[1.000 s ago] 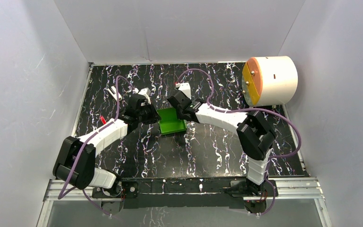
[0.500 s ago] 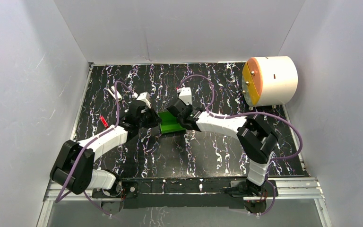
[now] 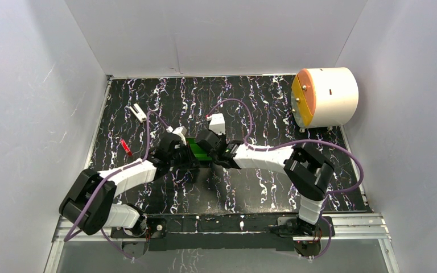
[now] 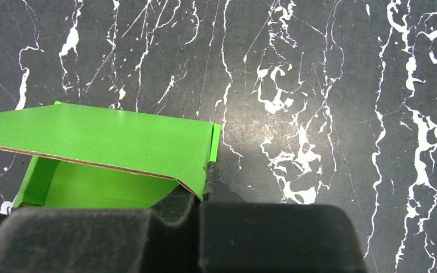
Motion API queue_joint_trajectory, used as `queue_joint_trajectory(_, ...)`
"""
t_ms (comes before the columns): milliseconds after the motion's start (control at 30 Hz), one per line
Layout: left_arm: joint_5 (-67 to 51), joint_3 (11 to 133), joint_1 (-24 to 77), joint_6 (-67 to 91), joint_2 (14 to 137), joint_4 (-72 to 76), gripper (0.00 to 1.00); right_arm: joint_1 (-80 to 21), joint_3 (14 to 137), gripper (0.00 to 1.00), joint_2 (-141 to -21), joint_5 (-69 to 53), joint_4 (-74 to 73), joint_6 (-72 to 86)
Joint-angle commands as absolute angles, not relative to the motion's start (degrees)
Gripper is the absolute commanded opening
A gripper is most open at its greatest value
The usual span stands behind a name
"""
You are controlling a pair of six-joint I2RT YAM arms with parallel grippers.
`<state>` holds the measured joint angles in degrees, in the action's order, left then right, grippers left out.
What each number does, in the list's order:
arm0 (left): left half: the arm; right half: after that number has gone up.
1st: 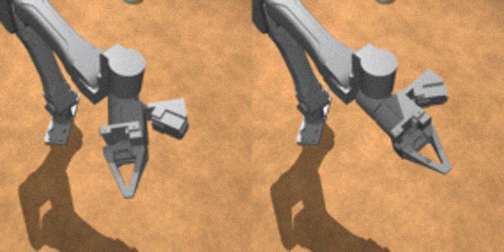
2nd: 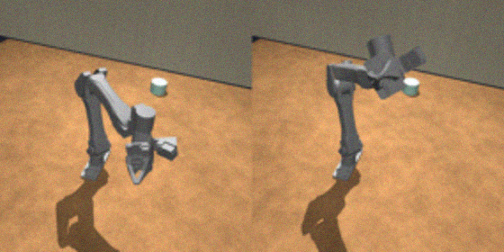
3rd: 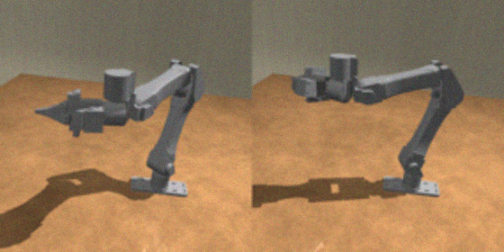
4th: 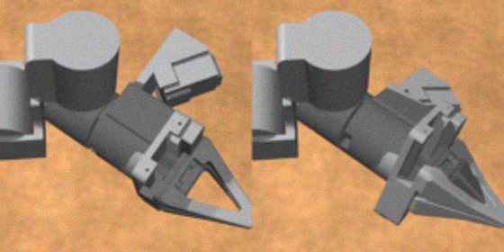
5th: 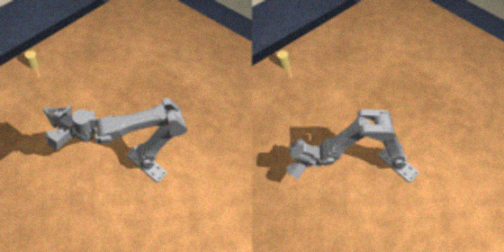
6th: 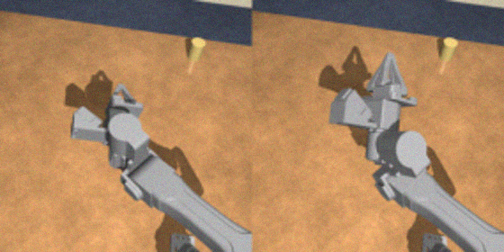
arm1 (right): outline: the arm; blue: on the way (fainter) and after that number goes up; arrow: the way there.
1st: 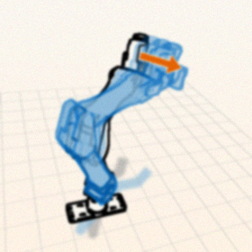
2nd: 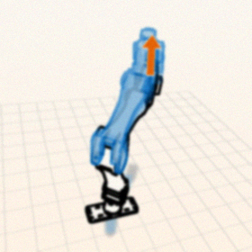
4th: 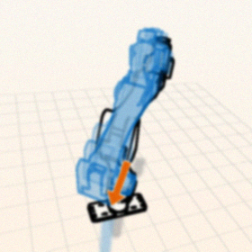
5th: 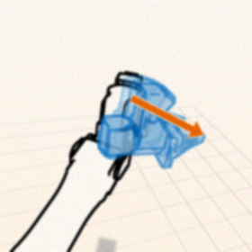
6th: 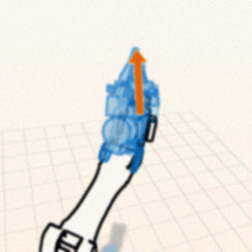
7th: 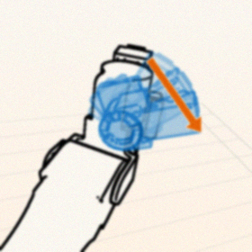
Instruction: Fold the paper box
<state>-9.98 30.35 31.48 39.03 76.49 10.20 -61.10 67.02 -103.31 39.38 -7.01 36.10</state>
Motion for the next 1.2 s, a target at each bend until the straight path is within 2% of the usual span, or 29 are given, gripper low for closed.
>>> queue_joint_trajectory(0, -9.98, 29.09, 31.73, 39.72, 71.02, 9.59, 0.03, -61.74, 63.65, 0.02, -104.04, 37.82, -11.78, 37.79)
queue_joint_trajectory(200, -8.1, 28.44, 31.73, 39.86, 61.85, 4.16, 0.19, -62.76, 62.37, 0.02, -104.32, 39.58, -10.68, 37.23)
queue_joint_trajectory(300, -6.16, 28.96, 31.56, 40.08, 56.12, 0.59, 0.31, -63.17, 62.13, 0.01, -105.0, 40.85, -10.83, 36.47)
queue_joint_trajectory(567, 2.83, 31.81, 30.86, 39.34, 43.9, -9.56, 0.47, -63.52, 59.56, 0.01, -105.04, 42.72, -9.05, 35.1)
queue_joint_trajectory(767, 8.69, 35.11, 29.43, 37.34, 44.21, -11.38, 0.59, -63.76, 58.98, 0.01, -105.66, 43.53, -8.34, 34.32)
queue_joint_trajectory(933, 8.09, 38.88, 25.82, 36.01, 48.82, -9.71, 0.6, -64.13, 57.87, 0.01, -105.73, 43.73, -6.42, 33.52)
queue_joint_trajectory(1167, 0.32, 42.21, 20.68, 37.21, 59.81, -4.68, 0.5, -64.67, 57.82, 0.01, -106.3, 43.84, -5.22, 32.87)
